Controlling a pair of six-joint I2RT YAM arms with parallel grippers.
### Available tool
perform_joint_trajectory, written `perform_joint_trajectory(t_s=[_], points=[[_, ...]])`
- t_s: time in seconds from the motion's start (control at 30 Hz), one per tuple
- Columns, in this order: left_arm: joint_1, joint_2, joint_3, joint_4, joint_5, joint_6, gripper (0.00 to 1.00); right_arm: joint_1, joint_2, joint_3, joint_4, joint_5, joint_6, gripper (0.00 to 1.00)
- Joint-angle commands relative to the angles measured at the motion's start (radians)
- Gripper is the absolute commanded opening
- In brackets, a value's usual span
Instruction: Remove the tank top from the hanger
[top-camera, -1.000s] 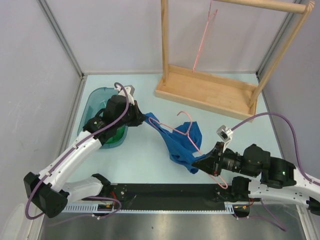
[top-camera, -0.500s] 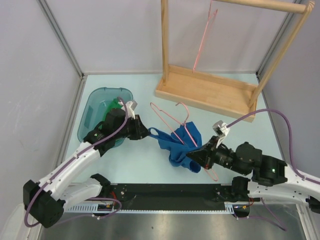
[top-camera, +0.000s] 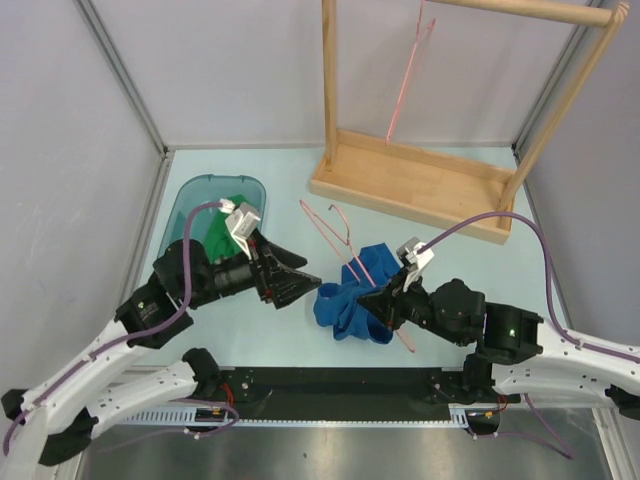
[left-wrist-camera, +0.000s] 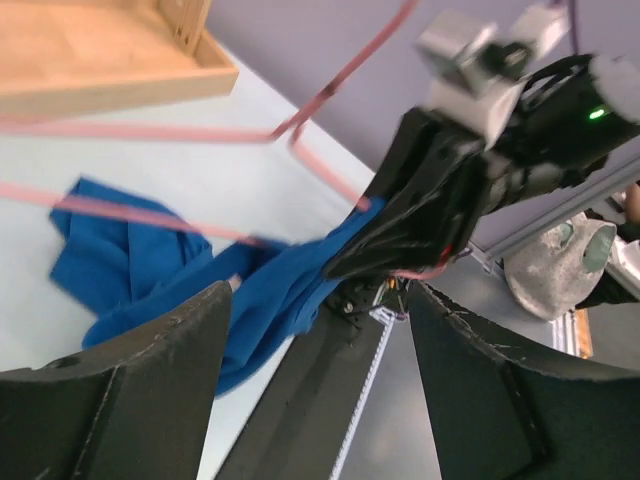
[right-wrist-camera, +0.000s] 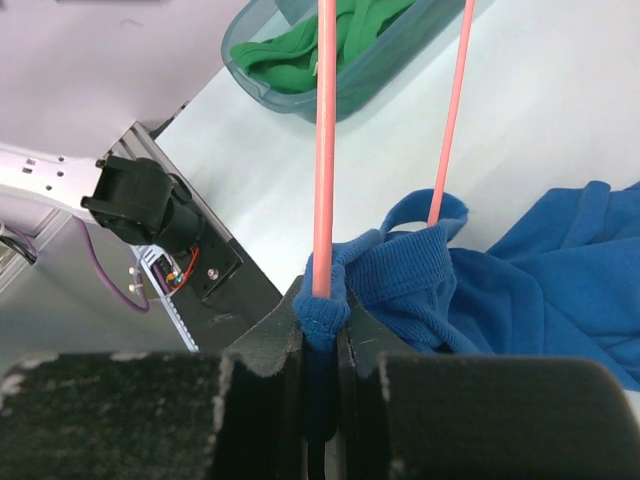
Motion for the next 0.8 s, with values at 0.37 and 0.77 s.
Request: perform_joint_trajectory(t_s=[0.37, 0.77], points=[[-0.219, 0.296, 0.270, 0.050, -0.303, 0.278, 0.75, 0.004, -0.024, 0.028, 0.028, -0.054, 0.095, 0.00], [-0.239, 0.421, 0.308, 0.064, -0.420, 0.386, 0.40, 0.006, -0.038, 0.004, 0.074, -0.151, 0.132, 0.00]])
